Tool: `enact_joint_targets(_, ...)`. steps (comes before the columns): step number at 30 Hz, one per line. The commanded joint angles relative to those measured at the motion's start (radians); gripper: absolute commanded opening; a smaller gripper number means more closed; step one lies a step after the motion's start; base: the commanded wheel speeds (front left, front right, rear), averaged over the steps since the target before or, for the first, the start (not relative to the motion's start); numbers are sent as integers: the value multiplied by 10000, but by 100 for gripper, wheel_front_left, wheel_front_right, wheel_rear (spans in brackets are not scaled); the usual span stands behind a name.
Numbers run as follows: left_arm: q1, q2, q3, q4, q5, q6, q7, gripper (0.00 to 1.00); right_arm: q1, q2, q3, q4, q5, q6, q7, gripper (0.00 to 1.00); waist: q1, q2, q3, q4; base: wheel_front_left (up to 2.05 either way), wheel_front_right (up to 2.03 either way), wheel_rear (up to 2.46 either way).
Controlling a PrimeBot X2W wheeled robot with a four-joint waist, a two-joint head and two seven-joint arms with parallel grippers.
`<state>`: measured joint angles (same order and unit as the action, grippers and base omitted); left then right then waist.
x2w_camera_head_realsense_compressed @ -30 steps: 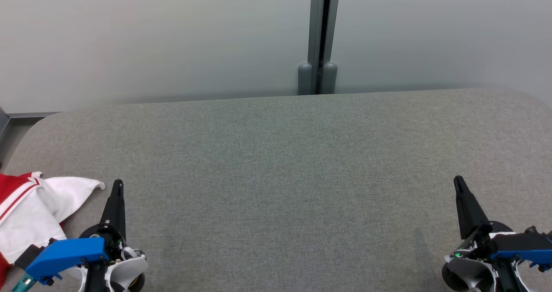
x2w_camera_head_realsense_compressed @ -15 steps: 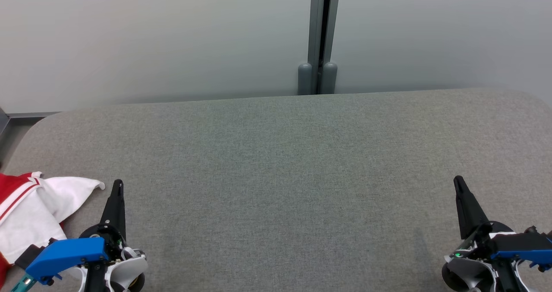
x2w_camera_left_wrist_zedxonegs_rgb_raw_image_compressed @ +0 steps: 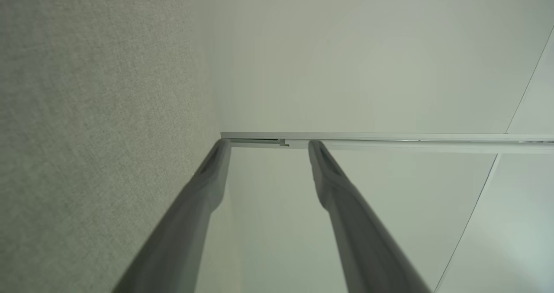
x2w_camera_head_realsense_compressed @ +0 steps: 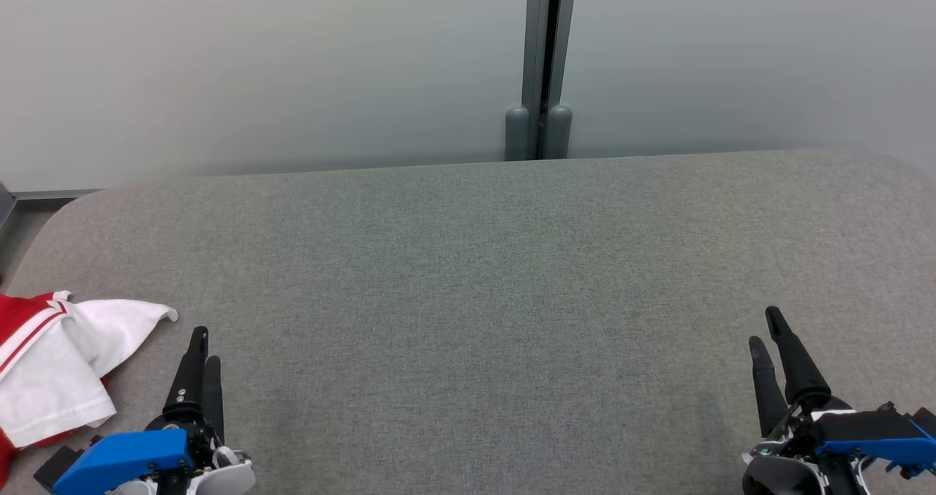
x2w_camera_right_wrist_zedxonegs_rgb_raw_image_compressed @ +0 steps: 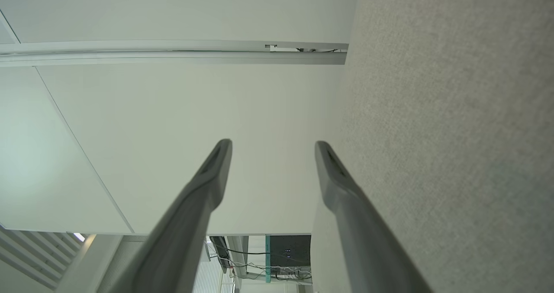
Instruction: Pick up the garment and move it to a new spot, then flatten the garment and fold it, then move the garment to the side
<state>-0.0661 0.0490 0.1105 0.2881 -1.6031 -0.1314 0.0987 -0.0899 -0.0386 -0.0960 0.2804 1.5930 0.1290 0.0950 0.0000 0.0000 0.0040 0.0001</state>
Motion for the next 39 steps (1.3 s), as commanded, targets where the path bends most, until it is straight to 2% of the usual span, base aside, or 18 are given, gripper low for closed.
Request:
enact_joint_targets(1, -296, 127, -103, -154, 179, 1, -178, 100, -202, -155, 167, -198, -246, 13, -167, 100, 0, 0, 4, -2, 0, 0, 0)
enact_joint_targets(11, -359, 433, -383, -39, 1300, 2, -652, 100, -298, -301, 389, -110, -1552, 14, -615, 100, 0, 0, 14, -25, 0, 0, 0)
enact_joint_targets(27, -317, 807, -743, 97, 4517, 3, -1312, 100, -474, -622, 752, 154, -4994, 17, -1275, 100, 0, 0, 27, -32, 0, 0, 0)
enact_joint_targets(39, -203, 1055, -1083, 264, 6696, 5, -1742, 100, -534, -988, 1564, 76, -7294, 19, -1699, 100, 0, 0, 1, -26, 0, 0, 0)
